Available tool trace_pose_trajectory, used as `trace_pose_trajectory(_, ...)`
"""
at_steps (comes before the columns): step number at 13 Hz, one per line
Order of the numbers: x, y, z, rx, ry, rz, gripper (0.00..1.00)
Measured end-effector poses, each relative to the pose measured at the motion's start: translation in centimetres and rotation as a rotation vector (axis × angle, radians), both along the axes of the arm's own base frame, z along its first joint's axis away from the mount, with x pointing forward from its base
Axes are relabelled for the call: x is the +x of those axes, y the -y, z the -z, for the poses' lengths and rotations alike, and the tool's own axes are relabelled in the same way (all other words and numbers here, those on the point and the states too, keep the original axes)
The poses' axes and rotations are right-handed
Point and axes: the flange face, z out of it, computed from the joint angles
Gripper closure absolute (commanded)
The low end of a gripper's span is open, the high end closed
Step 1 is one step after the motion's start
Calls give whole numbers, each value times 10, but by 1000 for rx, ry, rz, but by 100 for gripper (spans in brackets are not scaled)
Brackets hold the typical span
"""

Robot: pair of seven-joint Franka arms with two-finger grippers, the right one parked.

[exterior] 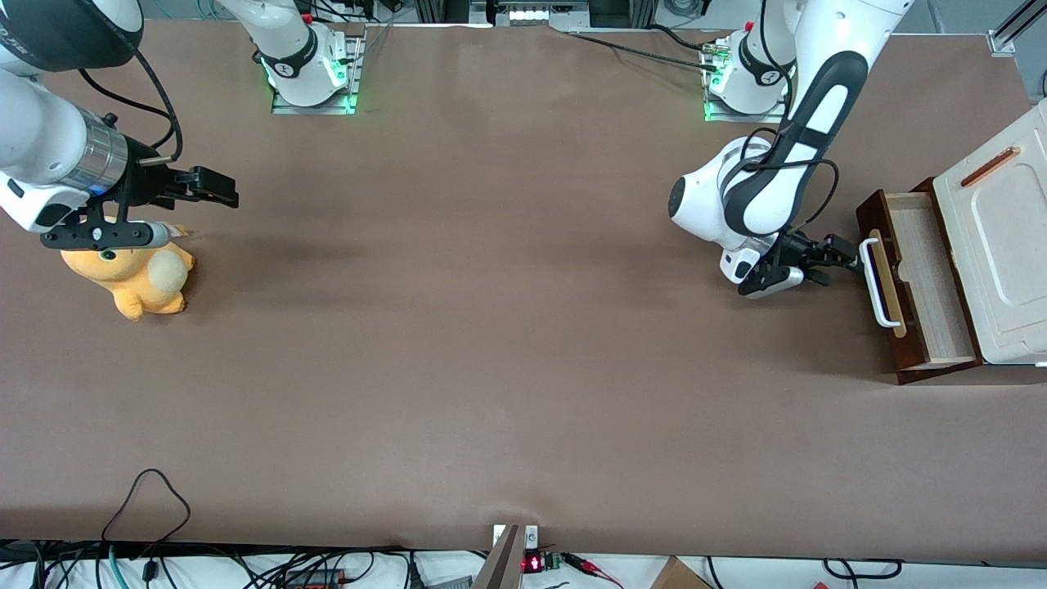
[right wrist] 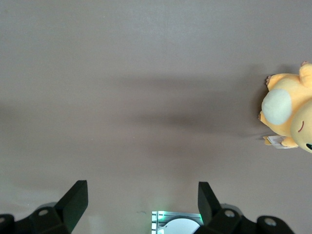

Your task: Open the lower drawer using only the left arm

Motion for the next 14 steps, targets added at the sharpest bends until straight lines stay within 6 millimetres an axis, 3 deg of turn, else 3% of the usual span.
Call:
trace_pose_trajectory(1,3,9,-15,-62,18,-69,0)
trace_pose_trajectory(3,19,31,-66,-210,72,-194,0)
trace_pose_trajectory(6,40,57,-163,-439,46,-263,0)
trace_pose_trajectory(8,49,60,-230,-575,12,-282,0)
trace_pose_trajectory(11,57,43,-313,-758,-33,-293,0)
trace_pose_trajectory(14,61,-2,-363,-944,-69,-292,0)
